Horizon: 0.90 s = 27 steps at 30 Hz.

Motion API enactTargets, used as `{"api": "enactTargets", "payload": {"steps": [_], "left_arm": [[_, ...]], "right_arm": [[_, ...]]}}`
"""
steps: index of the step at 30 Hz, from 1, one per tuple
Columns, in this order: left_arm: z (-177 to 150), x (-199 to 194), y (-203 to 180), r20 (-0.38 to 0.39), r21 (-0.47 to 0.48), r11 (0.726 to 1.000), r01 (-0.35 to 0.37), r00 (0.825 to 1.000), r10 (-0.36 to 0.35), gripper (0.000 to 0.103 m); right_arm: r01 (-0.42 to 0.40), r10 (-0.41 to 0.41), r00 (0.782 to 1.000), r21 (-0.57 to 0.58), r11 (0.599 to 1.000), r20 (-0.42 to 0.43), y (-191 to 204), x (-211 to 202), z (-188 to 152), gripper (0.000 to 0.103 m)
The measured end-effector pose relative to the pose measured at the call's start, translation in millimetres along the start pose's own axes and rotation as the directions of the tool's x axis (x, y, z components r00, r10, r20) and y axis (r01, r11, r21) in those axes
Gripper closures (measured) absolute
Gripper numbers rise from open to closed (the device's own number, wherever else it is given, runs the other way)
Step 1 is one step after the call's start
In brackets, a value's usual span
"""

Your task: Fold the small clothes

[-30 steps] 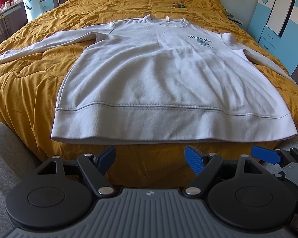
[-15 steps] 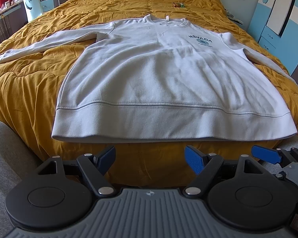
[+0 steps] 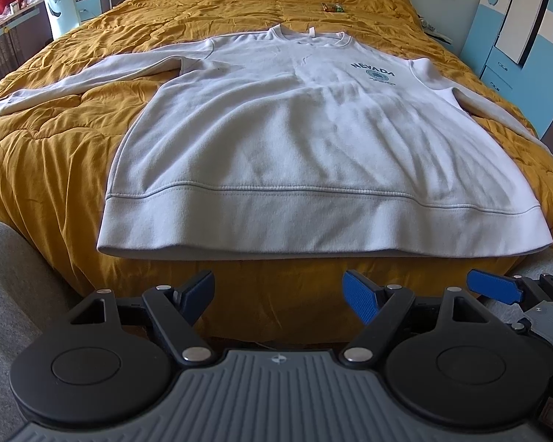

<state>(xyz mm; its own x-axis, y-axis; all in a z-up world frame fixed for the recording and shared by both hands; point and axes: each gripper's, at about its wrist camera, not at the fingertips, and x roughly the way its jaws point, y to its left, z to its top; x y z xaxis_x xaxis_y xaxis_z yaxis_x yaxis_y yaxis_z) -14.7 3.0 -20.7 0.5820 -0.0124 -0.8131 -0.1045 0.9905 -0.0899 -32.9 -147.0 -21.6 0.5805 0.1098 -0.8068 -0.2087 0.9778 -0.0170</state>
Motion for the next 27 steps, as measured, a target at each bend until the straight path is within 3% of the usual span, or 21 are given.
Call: {"api": "enactTargets", "payload": {"steps": [23, 27], "left_arm": [[0, -9, 0, 0.034, 0.003, 1.000, 0.004, 0.999, -0.004, 0.010], [-1, -12, 2, 0.051, 0.000, 1.000, 0.010, 0.999, -0.010, 0.015]], "right_arm": [[0.002, -0.002, 1.000, 0.009, 1.000, 0.019, 1, -11, -1, 0.022], [0.002, -0.002, 0.999, 0.004, 1.000, 0.035, 3, -13, -1, 0.022]]}}
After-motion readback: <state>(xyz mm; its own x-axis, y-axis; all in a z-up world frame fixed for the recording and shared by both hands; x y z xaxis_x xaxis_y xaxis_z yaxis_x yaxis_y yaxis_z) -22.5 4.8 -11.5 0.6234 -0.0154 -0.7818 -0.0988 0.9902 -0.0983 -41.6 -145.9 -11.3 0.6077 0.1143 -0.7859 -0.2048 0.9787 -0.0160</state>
